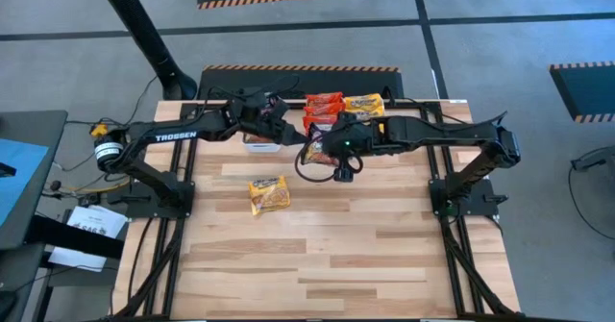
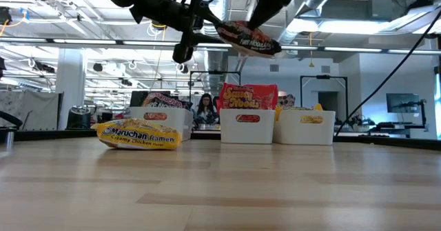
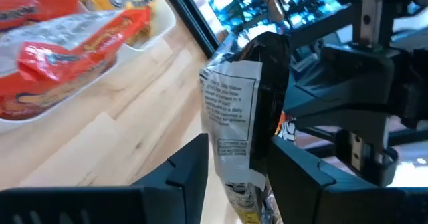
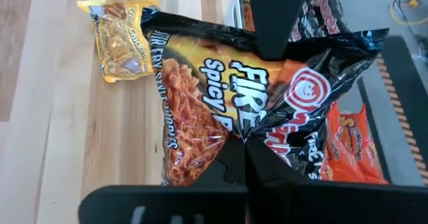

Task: Sort Maruchan noodles
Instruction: Put the black noodle pack into the left white bin

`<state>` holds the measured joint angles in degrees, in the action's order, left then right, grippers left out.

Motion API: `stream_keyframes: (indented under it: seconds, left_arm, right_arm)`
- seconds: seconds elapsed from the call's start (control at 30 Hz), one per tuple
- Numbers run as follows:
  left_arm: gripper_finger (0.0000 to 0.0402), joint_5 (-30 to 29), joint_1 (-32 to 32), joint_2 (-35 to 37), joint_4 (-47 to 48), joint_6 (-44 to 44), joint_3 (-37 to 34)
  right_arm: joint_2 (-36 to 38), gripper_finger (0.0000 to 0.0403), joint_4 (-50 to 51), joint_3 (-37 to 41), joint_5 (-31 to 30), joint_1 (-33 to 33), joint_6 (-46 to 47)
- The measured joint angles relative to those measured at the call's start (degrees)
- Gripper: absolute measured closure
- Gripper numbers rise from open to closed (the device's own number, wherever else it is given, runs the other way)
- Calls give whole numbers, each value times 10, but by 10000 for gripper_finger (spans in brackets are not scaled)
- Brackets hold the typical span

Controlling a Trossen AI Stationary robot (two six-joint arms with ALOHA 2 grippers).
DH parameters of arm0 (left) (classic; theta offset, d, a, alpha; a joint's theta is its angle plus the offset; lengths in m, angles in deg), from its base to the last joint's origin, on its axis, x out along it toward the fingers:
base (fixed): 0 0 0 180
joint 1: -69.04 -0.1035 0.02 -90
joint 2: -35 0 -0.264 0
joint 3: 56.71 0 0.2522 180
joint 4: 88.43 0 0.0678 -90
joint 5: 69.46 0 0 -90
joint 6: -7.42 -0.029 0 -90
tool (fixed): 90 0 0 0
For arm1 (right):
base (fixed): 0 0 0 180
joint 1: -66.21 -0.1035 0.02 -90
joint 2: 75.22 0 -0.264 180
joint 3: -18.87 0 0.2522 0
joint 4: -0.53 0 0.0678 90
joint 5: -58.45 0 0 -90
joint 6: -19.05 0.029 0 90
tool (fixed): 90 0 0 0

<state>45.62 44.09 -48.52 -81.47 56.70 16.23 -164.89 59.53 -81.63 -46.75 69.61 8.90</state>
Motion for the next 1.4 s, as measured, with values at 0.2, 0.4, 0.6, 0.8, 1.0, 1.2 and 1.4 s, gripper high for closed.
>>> stream_keyframes:
  seconds: [0.2, 0.4, 0.6, 0.8, 1.0, 1.2, 1.4]
  left_arm:
    - [270, 31, 4, 0, -6, -9, 0]
    - [270, 31, 9, 0, -7, -42, 0]
    - [302, 38, 10, 0, -9, -71, 0]
    - [368, 46, 10, 0, -36, -84, 0]
    - [398, 57, 9, 0, -49, -99, 0]
    - [401, 89, -8, 2, -45, -109, 0]
    - [401, 137, -61, 33, 19, -131, 0]
  right_arm:
    - [0, 402, -18, 0, 17, 11, -24]
    - [0, 402, -22, 0, 25, 12, -26]
    - [0, 402, -23, 0, 34, 12, -26]
    - [0, 401, -18, 0, 35, 12, -23]
    - [0, 385, -20, 0, 35, 12, -22]
    - [-1, 344, -25, 0, 16, 12, -24]
    - [5, 322, -27, 0, -26, 13, -24]
